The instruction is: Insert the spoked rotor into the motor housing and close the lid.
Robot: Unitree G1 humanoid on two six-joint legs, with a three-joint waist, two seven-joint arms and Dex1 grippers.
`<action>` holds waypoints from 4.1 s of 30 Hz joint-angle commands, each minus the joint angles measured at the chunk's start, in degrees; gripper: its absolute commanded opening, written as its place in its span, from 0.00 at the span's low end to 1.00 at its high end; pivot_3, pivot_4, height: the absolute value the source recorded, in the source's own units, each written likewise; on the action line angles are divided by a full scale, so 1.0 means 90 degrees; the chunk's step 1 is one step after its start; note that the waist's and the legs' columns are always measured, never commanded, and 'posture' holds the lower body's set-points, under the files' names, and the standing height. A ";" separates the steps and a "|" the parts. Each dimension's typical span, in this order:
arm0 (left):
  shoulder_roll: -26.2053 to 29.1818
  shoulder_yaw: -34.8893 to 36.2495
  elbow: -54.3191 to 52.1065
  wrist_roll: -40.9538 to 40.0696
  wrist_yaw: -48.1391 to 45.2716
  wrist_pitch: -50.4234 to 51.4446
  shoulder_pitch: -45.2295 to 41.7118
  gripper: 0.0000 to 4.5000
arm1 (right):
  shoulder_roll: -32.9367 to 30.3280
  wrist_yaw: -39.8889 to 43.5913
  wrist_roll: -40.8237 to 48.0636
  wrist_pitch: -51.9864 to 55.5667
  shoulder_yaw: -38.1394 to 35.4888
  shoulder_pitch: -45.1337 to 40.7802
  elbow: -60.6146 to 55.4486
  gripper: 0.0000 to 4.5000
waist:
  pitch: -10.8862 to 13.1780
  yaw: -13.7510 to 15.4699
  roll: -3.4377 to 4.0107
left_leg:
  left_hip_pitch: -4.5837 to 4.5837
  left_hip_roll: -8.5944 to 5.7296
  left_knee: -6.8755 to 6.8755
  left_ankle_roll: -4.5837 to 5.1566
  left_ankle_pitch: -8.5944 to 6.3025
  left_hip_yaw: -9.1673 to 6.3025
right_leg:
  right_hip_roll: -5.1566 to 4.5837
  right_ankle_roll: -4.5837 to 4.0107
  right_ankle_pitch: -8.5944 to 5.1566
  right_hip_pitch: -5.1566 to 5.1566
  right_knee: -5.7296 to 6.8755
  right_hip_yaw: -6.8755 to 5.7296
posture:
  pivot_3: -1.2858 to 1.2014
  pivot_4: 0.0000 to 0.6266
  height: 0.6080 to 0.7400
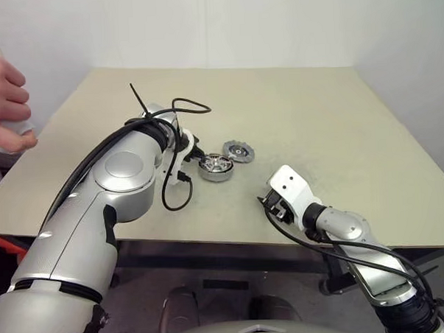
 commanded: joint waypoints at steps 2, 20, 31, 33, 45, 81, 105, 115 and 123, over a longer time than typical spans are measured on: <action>0.0015 -0.0041 0.0078 -0.0043 -0.0008 0.0345 -0.0104 0.02 | -0.0039 -0.0058 -0.0050 0.0023 -0.0048 0.0001 -0.0366 0.52 | 0.0000 0.0000 0.0000 | 0.0000 0.0000 0.0000 0.0004 -0.0002 -0.0001 | 0.0000 -0.0001 0.0001 0.0001 -0.0002 0.0001 | 0.52 0.00 1.00; -0.0127 -0.0202 0.0076 -0.0054 0.0322 0.0671 0.0102 0.02 | -0.0057 -0.0086 -0.0066 0.0111 0.0003 0.0050 -0.0435 0.52 | 0.0000 0.0002 0.0001 | 0.0001 -0.0002 0.0000 0.0020 -0.0012 -0.0008 | -0.0002 -0.0008 0.0005 0.0003 -0.0004 0.0001 | 0.52 0.00 1.00; 0.0055 0.0434 0.0110 -0.0810 -0.0149 0.0093 0.0147 0.38 | -0.0114 0.0033 -0.0032 0.0064 0.0036 -0.0162 -0.0302 0.52 | -0.0001 0.0006 0.0002 | 0.0009 -0.0014 0.0000 0.0020 -0.0012 -0.0014 | -0.0012 -0.0006 0.0006 0.0010 -0.0003 0.0002 | 0.52 0.00 1.00; 0.0177 0.0661 0.0094 -0.1051 -0.0311 -0.0111 0.0120 0.38 | -0.0152 0.0118 -0.0028 -0.0021 0.0056 -0.0316 -0.0201 0.52 | -0.0001 0.0005 0.0002 | 0.0010 -0.0014 0.0000 0.0020 -0.0011 -0.0014 | -0.0012 -0.0006 0.0007 0.0010 -0.0003 0.0002 | 0.52 0.00 1.00; 0.1468 0.4026 0.0143 -0.4684 -0.3852 -0.2413 0.1151 0.38 | -0.0317 0.1002 0.0011 -0.1155 0.0311 -0.1999 0.1520 0.52 | -0.0007 -0.0014 0.0010 | 0.0025 -0.0015 0.0000 0.0012 -0.0007 0.0009 | -0.0010 -0.0025 0.0018 0.0010 0.0010 0.0010 | 0.52 0.00 1.00; 0.0470 1.0076 -1.0628 -1.3396 -0.8438 0.8548 0.7989 0.38 | 0.0375 0.3946 -0.1715 -0.5992 0.2192 -0.6137 0.7773 0.52 | -0.0005 -0.0491 0.0026 | 0.0033 0.0028 0.0007 0.0020 -0.0008 0.0056 | 0.0005 -0.0062 -0.0002 -0.0007 0.0071 0.0001 | 0.52 0.00 1.00; 0.0501 1.0120 -1.1237 -1.3597 -0.7470 0.8710 0.8626 0.39 | 0.1795 0.3169 -0.3109 -0.7803 0.2638 -0.7527 1.0855 0.25 | -0.0005 -0.0733 0.0037 | 0.0031 0.0054 0.0007 0.0021 -0.0010 0.0048 | 0.0012 -0.0101 -0.0024 -0.0009 0.0088 -0.0040 | 0.52 0.00 1.00; 0.0562 1.0118 -1.1029 -1.3546 -0.7379 0.8623 0.8535 0.39 | 0.1671 0.2895 -0.3183 -0.7896 0.2459 -0.7752 1.1065 0.11 | 0.0000 -0.0724 0.0046 | 0.0033 0.0058 0.0008 0.0020 -0.0010 0.0045 | 0.0012 -0.0107 -0.0027 -0.0004 0.0092 -0.0052 | 0.52 0.00 1.00; 0.0557 1.0083 -1.0785 -1.3472 -0.7363 0.8489 0.8475 0.39 | 0.1243 0.3722 -0.2813 -0.8215 0.2160 -0.7799 1.0596 0.11 | 0.0003 -0.0702 0.0049 | 0.0012 0.0057 0.0008 0.0022 -0.0010 0.0043 | 0.0011 -0.0108 -0.0028 -0.0009 0.0084 -0.0056 | 0.52 0.00 1.00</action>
